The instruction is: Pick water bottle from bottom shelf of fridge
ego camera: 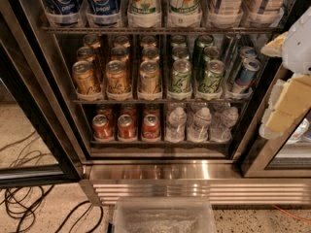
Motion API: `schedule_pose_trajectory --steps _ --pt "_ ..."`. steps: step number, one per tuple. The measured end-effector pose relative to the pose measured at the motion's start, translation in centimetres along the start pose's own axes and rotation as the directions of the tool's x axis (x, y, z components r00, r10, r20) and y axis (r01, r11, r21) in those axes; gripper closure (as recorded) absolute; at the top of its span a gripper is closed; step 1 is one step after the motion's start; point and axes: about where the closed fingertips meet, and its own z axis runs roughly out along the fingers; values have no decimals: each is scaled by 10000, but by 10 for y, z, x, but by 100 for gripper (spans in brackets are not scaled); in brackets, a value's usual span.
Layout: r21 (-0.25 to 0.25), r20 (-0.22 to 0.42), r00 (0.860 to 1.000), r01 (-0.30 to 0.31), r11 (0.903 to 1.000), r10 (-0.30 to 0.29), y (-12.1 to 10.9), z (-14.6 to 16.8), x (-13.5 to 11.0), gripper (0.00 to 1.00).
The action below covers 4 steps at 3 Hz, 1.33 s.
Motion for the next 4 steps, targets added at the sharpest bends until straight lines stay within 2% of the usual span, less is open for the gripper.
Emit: schedule_pose_trajectory --steps 1,2,3,4 --pt "-888 1236 9881 -809 9928 916 27 28 -1 0" --pt "-1201 1980 9565 -1934 9737 2144 62 49 -9 0" --pt "-955 2030 9202 -3216 9420 3348 92 75 -14 0" --pt "-667 1897 8585 -4729 8786 4764 108 116 -1 0"
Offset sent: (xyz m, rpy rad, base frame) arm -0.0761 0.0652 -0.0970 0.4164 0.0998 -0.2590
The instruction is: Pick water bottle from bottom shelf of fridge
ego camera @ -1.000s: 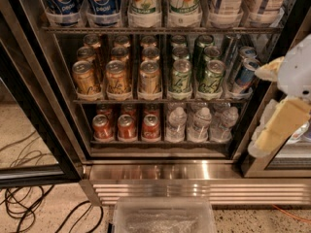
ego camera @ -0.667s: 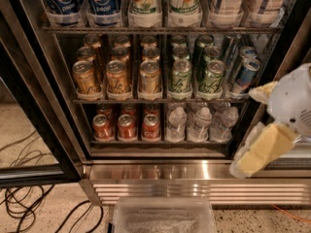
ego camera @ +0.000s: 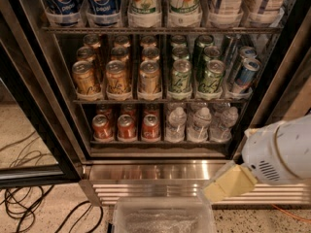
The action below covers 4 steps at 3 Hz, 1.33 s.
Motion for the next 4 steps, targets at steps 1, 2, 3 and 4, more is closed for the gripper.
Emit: schedule_pose_trajectory --steps 1,2,3,4 --pt "264 627 9886 -1388 9900 1369 -11 34 27 0" --pt "137 1674 9504 -2682 9633 2622 -30 66 57 0" --pt "-553 3484 8714 -3487 9356 3453 -51 91 51 0" --pt "-1324 5400 7580 -3527 9263 3658 -72 84 26 0"
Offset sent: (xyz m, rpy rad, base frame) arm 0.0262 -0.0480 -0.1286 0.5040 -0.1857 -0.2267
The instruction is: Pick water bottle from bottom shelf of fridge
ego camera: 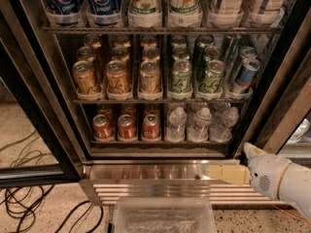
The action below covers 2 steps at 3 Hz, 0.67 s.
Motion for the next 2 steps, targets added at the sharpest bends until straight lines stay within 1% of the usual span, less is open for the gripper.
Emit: schedule_pose_trajectory --steps 1,2 --pt "-299 557 9982 258 9992 -241 1 0 9 0" --pt "-299 556 9982 262 9992 -245 1 0 9 0"
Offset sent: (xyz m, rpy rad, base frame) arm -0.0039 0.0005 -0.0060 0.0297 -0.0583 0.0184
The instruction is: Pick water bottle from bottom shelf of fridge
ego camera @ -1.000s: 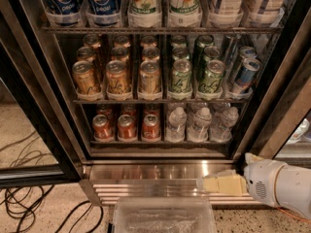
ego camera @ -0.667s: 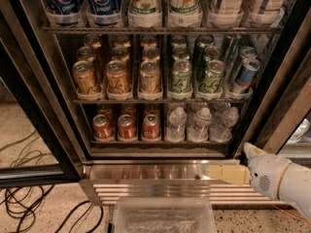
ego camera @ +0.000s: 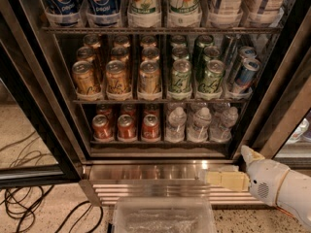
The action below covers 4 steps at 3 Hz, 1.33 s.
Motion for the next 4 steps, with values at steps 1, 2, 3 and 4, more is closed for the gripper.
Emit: schedule_pose_trajectory --steps 1,2,3,4 --pt "278 384 9976 564 9980 -574 -1 10 9 0" --pt "982 1430 9795 1284 9868 -1417 -5 26 22 0" --pt "1827 2377 9326 2318 9554 -2717 -8 45 10 0" --pt "2146 3257 8950 2440 9457 -3048 -14 63 12 0"
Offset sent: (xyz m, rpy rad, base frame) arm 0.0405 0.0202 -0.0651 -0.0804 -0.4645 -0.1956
